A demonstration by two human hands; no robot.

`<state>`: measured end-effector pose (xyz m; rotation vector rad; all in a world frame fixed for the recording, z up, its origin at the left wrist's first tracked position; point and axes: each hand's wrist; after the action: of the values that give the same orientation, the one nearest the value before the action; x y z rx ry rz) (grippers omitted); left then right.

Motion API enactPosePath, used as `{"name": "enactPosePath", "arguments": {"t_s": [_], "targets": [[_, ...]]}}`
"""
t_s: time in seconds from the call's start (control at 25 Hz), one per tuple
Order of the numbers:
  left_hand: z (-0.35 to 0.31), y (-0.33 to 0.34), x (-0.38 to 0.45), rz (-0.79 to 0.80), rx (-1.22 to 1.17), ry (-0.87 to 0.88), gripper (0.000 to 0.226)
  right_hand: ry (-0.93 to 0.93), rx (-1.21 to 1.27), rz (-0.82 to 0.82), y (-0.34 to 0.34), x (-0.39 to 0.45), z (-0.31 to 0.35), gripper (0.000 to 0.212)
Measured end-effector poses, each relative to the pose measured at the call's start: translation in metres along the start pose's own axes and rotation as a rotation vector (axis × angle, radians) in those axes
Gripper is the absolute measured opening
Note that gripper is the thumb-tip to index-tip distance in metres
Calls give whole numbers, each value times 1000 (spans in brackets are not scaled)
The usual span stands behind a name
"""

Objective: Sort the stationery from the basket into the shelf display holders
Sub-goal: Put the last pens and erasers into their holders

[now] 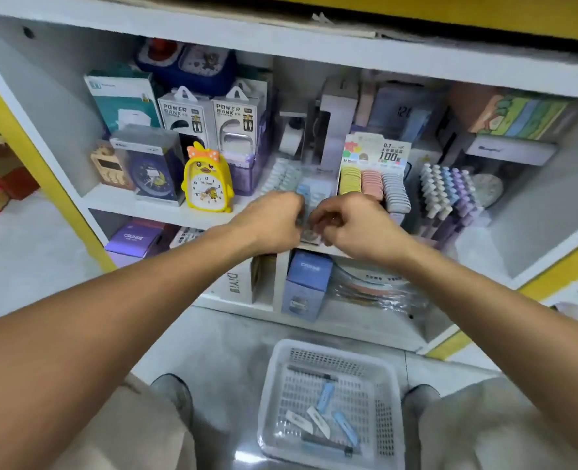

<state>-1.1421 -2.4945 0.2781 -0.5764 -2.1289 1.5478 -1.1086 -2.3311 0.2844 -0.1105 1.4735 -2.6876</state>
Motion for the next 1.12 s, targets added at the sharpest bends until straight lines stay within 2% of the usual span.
{"name": "enactPosePath", "arguments": {"t_s": [0.08, 0.2, 0.28, 0.44, 0.6, 0.8, 0.96, 1.12], "targets": [[-21, 34, -17, 221, -20, 81, 27, 32, -84, 137, 24, -37, -26, 30], [-39, 99, -39, 599, 73, 188, 35, 148, -250, 420, 79, -81, -82, 32], [-40, 145, -51, 710, 106, 209, 33, 270, -271, 521, 116, -103, -123, 30], [-39, 244, -79, 880, 88, 140, 34, 479, -310, 676, 188, -145, -207, 30], [-32, 319, -108, 912, 76, 139, 38, 542, -339, 705, 237, -175, -251, 36], [-30, 377, -125, 830, 129, 211, 57, 496, -447, 739, 294, -190, -256, 67], [-30, 400, -123, 789, 112, 327, 66, 421, -558, 678, 315, -191, -255, 54], [-27, 414, -119, 791, 142, 420, 67, 251, -690, 749, 319, -191, -266, 54]]}}
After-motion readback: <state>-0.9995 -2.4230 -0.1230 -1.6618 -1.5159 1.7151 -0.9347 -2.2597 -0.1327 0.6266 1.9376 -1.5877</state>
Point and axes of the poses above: each hand's wrist, its own x-axis towards the middle knuckle, its own y-axis out of the palm, z = x × y, and after that the axes turned 8 degrees about y, right-handed
